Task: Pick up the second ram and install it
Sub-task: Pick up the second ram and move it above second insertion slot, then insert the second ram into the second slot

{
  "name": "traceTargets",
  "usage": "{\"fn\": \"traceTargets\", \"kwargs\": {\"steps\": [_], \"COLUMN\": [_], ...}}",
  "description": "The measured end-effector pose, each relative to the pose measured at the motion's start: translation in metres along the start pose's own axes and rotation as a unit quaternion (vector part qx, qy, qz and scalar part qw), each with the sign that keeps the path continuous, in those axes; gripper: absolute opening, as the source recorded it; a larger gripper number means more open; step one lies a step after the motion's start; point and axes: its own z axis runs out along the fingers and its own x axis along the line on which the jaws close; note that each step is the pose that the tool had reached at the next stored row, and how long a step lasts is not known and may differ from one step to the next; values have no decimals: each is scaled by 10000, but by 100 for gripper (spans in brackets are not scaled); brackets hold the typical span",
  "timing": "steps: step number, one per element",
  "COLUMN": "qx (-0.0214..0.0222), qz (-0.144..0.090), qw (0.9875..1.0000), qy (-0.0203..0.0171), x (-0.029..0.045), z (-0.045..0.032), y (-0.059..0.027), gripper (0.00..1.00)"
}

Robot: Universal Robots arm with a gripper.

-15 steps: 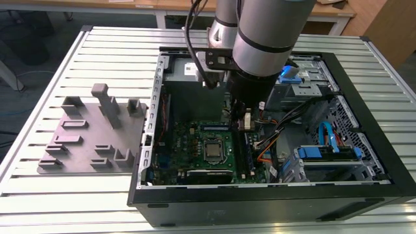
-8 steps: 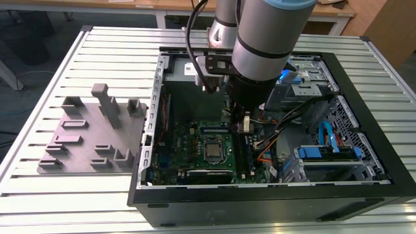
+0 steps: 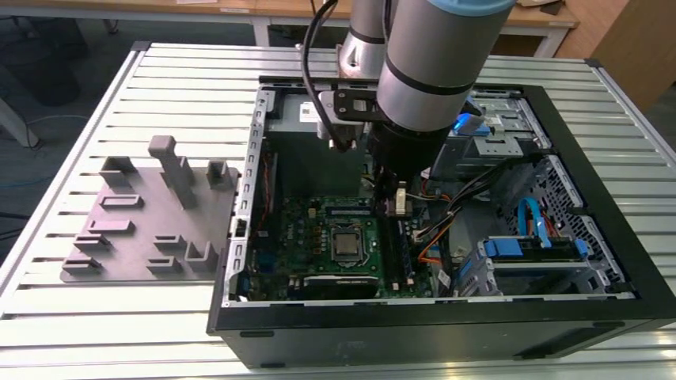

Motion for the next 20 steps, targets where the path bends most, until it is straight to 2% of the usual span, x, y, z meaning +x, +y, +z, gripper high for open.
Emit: {"fn": "traceTargets", "kwargs": {"steps": [6, 10, 15, 20], "qx": [0, 8, 20, 28], "qz": [20, 278, 683, 966], "qw": [10000, 9996, 9977, 9953], "qy": [-1, -15, -37, -52], "x": [0, 0, 0, 0], "z": [1, 1, 4, 5], "y": [0, 0, 0, 0], "gripper": [11, 11, 11, 11]}}
